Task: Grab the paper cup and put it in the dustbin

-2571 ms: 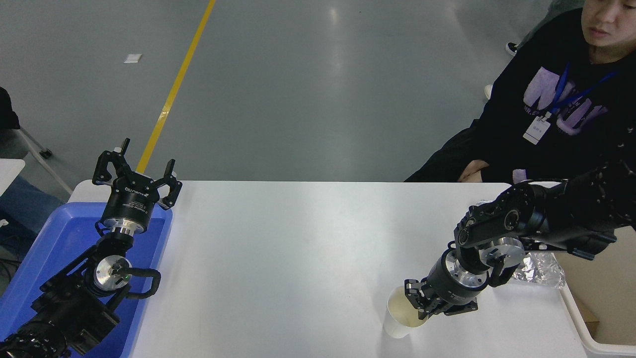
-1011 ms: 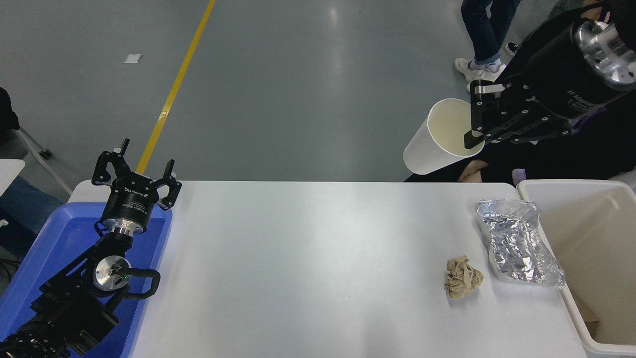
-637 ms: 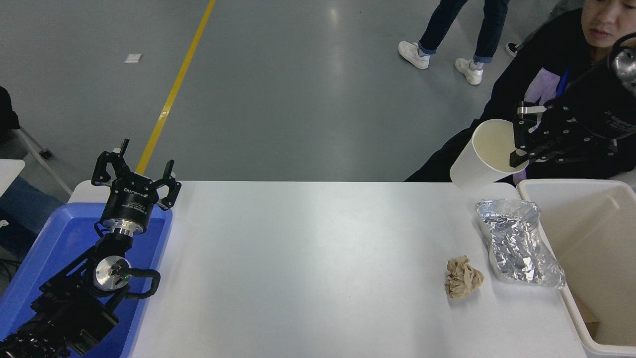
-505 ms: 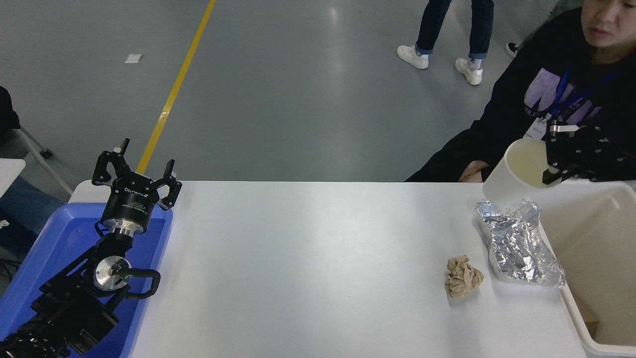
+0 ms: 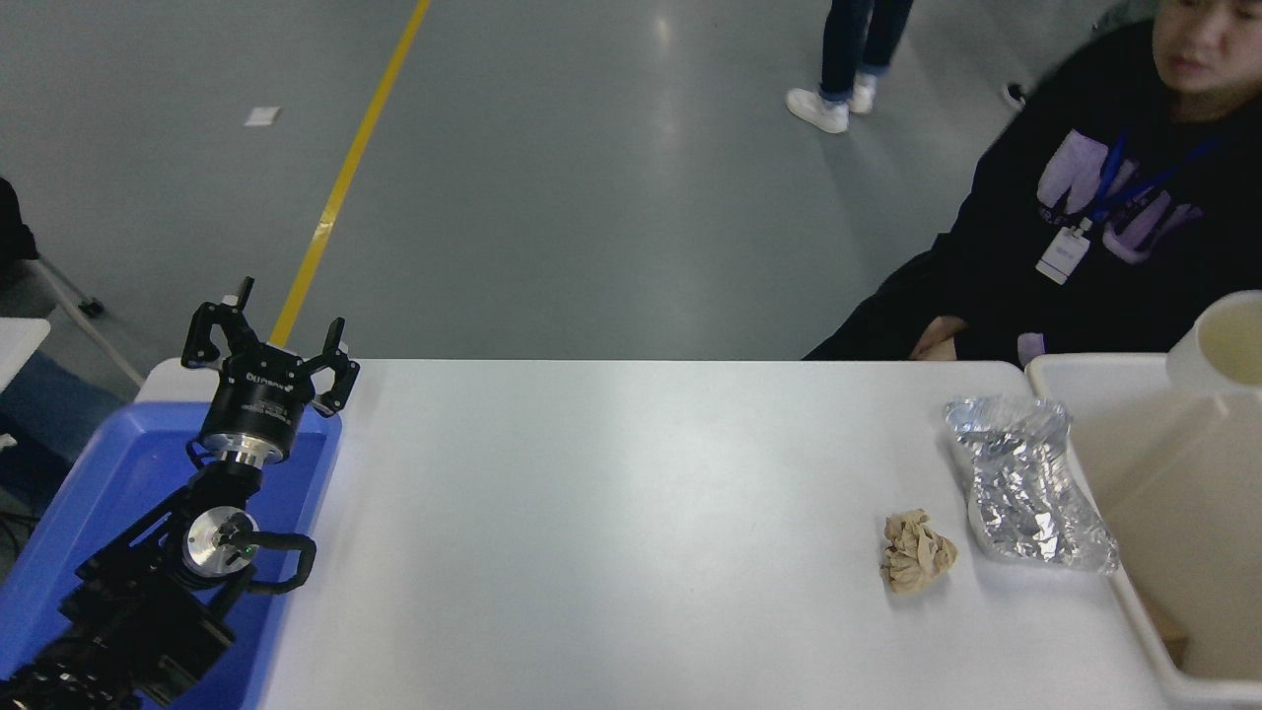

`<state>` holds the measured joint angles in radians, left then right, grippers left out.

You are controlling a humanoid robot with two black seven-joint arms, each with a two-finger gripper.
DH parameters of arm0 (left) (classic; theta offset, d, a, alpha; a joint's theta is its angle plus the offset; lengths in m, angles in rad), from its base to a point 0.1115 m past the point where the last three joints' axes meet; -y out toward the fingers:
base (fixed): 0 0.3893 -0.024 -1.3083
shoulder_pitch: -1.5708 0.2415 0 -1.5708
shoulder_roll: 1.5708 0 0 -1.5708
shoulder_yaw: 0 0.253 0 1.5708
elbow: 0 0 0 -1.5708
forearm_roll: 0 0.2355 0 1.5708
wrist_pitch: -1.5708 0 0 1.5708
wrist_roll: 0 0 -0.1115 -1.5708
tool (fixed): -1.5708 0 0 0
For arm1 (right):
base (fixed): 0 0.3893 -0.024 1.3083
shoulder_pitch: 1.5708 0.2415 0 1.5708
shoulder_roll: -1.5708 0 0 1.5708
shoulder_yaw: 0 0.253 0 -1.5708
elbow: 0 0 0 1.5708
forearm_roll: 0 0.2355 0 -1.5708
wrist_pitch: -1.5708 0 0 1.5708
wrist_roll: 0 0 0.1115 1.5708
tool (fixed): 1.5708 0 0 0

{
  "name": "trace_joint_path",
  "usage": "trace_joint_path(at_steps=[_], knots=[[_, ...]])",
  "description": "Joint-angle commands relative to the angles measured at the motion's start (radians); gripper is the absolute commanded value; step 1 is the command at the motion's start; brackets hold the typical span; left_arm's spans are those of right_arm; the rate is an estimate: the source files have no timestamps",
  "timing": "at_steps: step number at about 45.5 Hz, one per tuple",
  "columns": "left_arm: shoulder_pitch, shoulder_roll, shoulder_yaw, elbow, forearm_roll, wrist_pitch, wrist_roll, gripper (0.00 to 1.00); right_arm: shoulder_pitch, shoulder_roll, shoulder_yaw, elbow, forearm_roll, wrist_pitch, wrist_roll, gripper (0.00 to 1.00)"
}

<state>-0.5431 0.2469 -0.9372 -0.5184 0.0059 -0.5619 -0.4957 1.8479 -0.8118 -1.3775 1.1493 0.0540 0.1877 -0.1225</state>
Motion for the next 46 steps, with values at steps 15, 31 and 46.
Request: trace_joint_path(at_steps=[15,31,46], knots=[[0.000,0.000,0.000,0.000,0.000,0.000,0.000,0.98,-0.878,0.173,0.491,-0.655,-0.011,-0.257,0.000,0.00],[-0.001,0.000,-0.002,0.000,0.000,0.000,0.000,0.98,-1.105,0.341,0.641,-0.930,0.012,-0.350,0.000,0.00],[-0.001,0.000,-0.002,0.000,0.000,0.000,0.000,0.98,-1.119,0.349,0.643,-0.942,0.012,-0.350,0.000,0.00]])
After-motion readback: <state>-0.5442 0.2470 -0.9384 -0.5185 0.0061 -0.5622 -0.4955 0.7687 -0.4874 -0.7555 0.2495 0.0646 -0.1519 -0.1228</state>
